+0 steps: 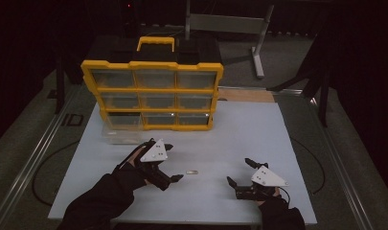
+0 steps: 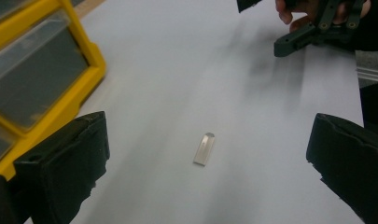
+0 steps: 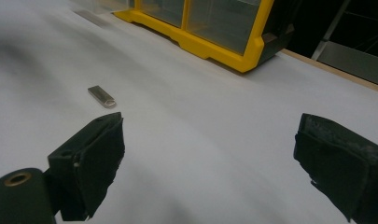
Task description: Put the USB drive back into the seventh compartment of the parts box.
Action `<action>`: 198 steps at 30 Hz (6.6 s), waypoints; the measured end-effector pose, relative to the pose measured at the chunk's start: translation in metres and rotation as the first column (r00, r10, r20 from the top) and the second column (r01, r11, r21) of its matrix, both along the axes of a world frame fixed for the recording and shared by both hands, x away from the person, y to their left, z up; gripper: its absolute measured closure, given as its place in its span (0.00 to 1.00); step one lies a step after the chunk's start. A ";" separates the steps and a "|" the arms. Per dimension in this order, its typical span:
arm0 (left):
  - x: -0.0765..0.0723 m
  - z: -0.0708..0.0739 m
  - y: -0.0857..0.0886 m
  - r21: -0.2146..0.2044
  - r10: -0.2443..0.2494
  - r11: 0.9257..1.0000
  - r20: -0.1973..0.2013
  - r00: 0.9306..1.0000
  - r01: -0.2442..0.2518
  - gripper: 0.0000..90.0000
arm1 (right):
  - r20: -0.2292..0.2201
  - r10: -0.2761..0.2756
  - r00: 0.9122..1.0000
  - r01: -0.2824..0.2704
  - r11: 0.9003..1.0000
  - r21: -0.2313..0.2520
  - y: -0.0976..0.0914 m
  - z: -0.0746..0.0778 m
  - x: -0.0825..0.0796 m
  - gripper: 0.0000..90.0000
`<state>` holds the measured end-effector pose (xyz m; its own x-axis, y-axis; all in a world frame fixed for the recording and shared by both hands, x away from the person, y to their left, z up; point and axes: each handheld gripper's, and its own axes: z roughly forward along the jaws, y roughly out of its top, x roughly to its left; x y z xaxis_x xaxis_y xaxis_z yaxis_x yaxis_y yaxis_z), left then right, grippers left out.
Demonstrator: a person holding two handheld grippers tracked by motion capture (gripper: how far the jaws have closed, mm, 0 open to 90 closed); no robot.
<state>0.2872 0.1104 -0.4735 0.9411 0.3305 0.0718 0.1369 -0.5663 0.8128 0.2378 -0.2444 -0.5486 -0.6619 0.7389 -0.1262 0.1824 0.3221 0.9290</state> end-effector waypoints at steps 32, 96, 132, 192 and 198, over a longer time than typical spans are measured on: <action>0.029 -0.054 -0.036 0.050 -0.058 0.997 -0.115 0.992 0.064 0.14 | -0.001 0.011 1.000 -0.011 1.000 0.011 0.000 0.000 0.001 0.10; 0.033 -0.057 -0.039 0.173 -0.111 0.976 -0.132 0.985 0.133 0.89 | 0.002 -0.002 1.000 0.002 1.000 0.009 0.000 0.001 0.001 0.10; 0.025 -0.008 -0.001 0.146 -0.092 0.984 -0.097 0.991 0.105 0.89 | -0.003 0.000 1.000 0.000 1.000 0.010 0.001 0.000 0.001 0.10; 0.053 0.057 0.103 0.106 0.186 0.977 0.000 0.982 -0.185 0.89 | -0.001 -0.004 1.000 0.004 1.000 0.000 0.002 0.000 0.001 0.10; 0.058 0.061 0.114 0.099 0.229 0.969 0.004 0.973 -0.228 0.89 | 0.001 -0.005 1.000 0.005 1.000 -0.001 0.001 0.000 0.001 0.10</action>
<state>0.3449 0.2244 -0.4122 0.8420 0.5287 0.1077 0.2780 -0.5962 0.7532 0.2388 -0.2430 -0.5491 -0.6583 0.7419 -0.1271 0.1834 0.3219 0.9288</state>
